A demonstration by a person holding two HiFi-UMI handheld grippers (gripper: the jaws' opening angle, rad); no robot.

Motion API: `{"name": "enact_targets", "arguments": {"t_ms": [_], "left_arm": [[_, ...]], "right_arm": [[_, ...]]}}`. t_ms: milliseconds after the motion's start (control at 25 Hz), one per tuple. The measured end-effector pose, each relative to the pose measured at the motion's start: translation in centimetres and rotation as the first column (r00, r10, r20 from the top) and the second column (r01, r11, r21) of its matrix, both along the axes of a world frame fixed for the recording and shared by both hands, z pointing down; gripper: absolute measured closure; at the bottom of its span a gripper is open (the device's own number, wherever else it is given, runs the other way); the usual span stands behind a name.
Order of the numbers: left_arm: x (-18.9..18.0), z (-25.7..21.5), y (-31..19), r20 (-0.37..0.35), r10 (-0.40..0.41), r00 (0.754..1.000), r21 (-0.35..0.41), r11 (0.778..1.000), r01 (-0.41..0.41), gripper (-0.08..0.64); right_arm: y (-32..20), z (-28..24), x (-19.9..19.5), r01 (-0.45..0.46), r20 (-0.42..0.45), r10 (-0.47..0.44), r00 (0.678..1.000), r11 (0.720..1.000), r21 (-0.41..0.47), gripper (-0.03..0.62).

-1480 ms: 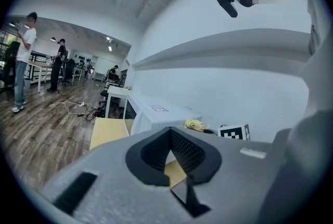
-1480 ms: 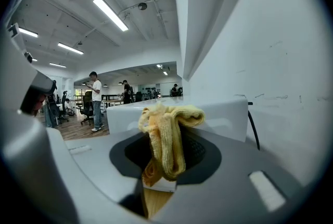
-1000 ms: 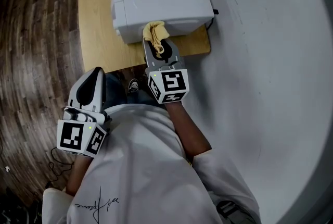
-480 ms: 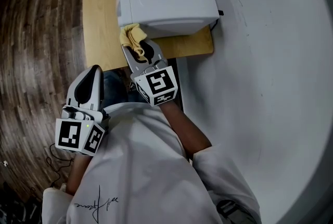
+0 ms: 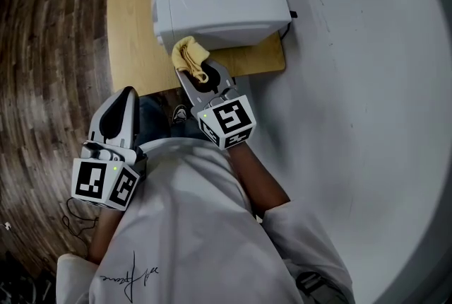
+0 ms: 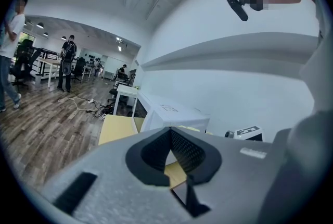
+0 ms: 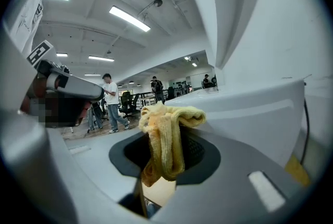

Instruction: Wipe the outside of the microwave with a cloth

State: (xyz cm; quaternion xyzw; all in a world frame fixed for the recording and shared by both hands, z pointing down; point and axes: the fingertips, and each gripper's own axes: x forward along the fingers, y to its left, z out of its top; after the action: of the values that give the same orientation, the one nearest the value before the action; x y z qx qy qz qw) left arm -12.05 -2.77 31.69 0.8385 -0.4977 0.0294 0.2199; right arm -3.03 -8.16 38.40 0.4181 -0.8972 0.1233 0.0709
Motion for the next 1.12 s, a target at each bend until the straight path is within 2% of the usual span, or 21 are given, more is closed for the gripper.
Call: {"name": "enact_targets", "arguments": {"t_ms": [200,360,560,800,1000,1120], "left_arm": [[0.7,0.0,-0.1,-0.012,0.019,1.0,0.0,1.0,-0.019,0.569],[1.1,-0.1,-0.1,-0.04,0.031,0.999,-0.001,1.0,-0.031,0.569],[1.4,0.0,-0.5,-0.035,0.037,0.999,-0.011,0.999,-0.037,0.569],[1.5,0.5,-1.0,-0.029,0.031,0.999,-0.028,0.999,-0.032,0.569],[1.9,1.1,-1.4,-0.015,0.03,0.999,-0.047,0.998,-0.03,0.569],[2.4,1.0,-1.7,-0.002,0.039,0.999,-0.042,0.998,-0.039,0.569]], "right_arm": [[-0.1,0.6,4.5,-0.095,-0.011,0.094,0.995,0.995,-0.021,0.474],[-0.6,1.3,8.9,-0.196,-0.024,0.195,0.98,0.98,-0.029,0.474],[-1.3,1.8,14.5,-0.312,-0.016,0.312,0.95,0.949,-0.05,0.474],[-2.9,2.7,20.5,-0.443,-0.012,0.443,0.896,0.896,-0.037,0.474],[-4.6,3.2,23.4,-0.504,-0.013,0.504,0.864,0.864,-0.009,0.474],[-5.4,3.7,23.8,-0.513,-0.016,0.513,0.858,0.858,0.002,0.474]]}}
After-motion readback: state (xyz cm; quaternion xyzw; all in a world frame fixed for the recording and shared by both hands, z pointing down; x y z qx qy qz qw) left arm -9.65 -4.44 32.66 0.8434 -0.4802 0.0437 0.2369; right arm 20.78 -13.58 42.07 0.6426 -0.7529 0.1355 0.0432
